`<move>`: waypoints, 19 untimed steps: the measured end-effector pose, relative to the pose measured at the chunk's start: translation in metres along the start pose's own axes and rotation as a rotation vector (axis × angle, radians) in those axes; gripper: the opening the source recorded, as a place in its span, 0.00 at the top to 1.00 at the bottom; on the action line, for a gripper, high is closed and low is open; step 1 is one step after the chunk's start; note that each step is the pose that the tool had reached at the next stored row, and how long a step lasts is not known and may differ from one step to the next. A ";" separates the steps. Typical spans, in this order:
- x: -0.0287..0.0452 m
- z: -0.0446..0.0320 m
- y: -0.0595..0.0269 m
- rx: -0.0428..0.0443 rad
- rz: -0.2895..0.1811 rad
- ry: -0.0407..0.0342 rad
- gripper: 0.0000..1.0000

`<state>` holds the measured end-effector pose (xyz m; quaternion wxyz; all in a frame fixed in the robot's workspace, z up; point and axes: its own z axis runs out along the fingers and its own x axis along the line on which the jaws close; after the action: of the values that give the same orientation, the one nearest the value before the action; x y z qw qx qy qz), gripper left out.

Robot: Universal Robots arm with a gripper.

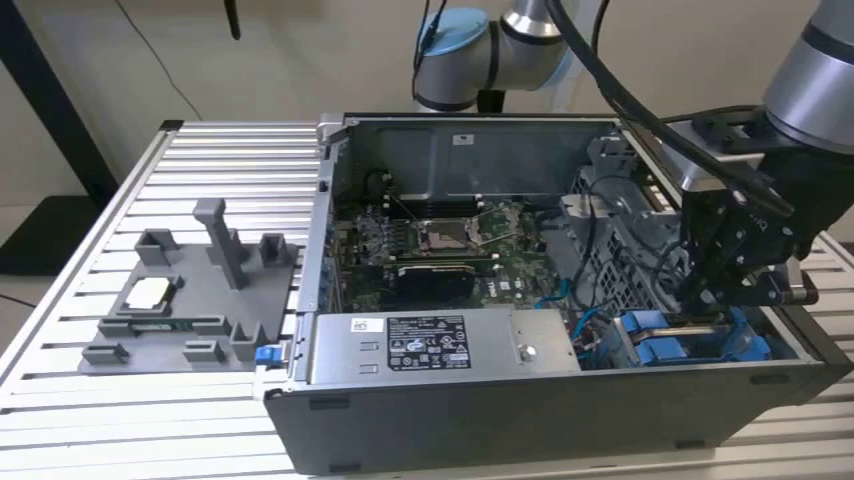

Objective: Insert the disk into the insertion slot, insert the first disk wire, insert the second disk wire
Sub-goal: 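Insert the second disk wire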

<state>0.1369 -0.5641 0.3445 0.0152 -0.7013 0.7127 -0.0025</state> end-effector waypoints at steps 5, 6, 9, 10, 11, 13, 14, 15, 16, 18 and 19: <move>0.0001 0.0024 0.0000 0.0000 0.000 -0.0010 0.84; 0.0001 0.0028 0.0000 0.0000 0.000 -0.0015 0.84; 0.0001 0.0044 -0.0002 0.0000 0.000 -0.0030 0.84; 0.0001 0.0045 -0.0002 0.0000 0.000 -0.0027 0.84; 0.0001 0.0048 -0.0002 0.0000 0.000 -0.0025 0.84; 0.0002 0.0066 -0.0002 0.0000 0.000 -0.0027 0.84; 0.0001 0.0073 -0.0003 0.0000 0.000 -0.0023 0.84; 0.0001 0.0075 -0.0002 -0.0001 0.000 -0.0027 0.83; 0.0001 0.0075 -0.0003 -0.0001 0.000 -0.0029 0.83; 0.0001 0.0044 -0.0004 -0.0023 0.000 -0.0040 0.76; 0.0001 0.0010 -0.0004 -0.0036 0.000 -0.0040 0.76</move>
<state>0.1374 -0.5641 0.3435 0.0154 -0.7013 0.7127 0.0002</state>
